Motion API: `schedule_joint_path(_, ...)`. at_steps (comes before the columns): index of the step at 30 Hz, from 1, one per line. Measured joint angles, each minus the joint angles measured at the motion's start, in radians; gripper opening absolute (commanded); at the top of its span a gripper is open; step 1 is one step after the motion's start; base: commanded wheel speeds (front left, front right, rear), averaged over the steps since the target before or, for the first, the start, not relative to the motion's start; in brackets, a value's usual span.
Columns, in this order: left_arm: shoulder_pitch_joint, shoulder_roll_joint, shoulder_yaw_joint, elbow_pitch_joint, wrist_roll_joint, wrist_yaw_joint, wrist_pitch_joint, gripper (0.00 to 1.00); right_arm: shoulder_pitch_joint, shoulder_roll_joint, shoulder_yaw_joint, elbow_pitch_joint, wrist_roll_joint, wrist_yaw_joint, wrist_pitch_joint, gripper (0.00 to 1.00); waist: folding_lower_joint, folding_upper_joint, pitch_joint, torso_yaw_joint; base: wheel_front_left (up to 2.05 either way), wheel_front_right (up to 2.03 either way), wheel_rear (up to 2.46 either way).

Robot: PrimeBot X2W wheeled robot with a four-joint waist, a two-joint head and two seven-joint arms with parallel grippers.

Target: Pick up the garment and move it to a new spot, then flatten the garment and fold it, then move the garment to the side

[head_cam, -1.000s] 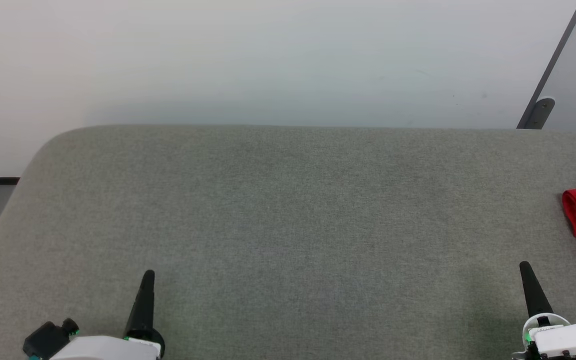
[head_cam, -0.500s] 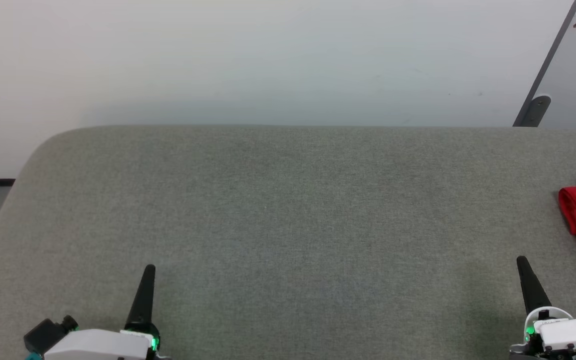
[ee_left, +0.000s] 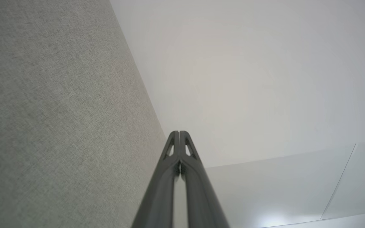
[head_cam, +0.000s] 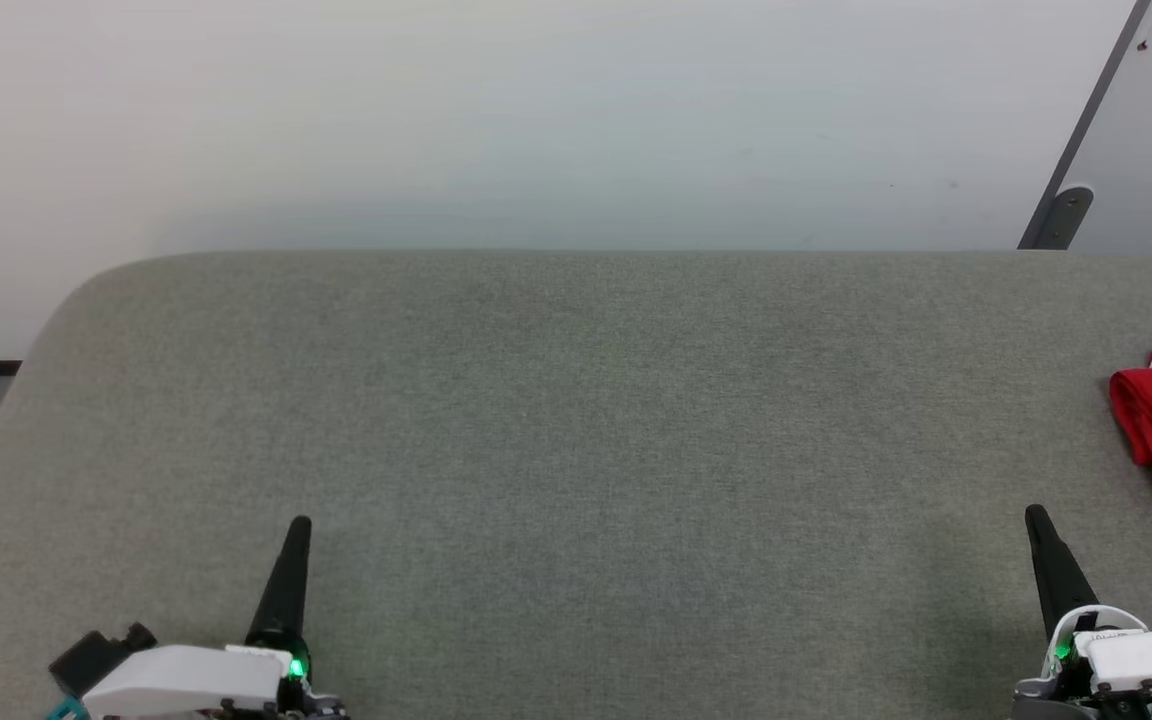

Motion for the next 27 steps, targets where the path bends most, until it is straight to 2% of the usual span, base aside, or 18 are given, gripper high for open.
schedule_joint_path(27, -0.044, -0.010, 0.020, 0.030, -0.195, 0.000, 0.056, 0.00, -0.025, 0.020, -0.016, 0.010, 0.154, 0.000, 0.052, 0.00, 0.0000, 0.0000, 0.005, -0.018, 0.00, 0.00, 0.00)
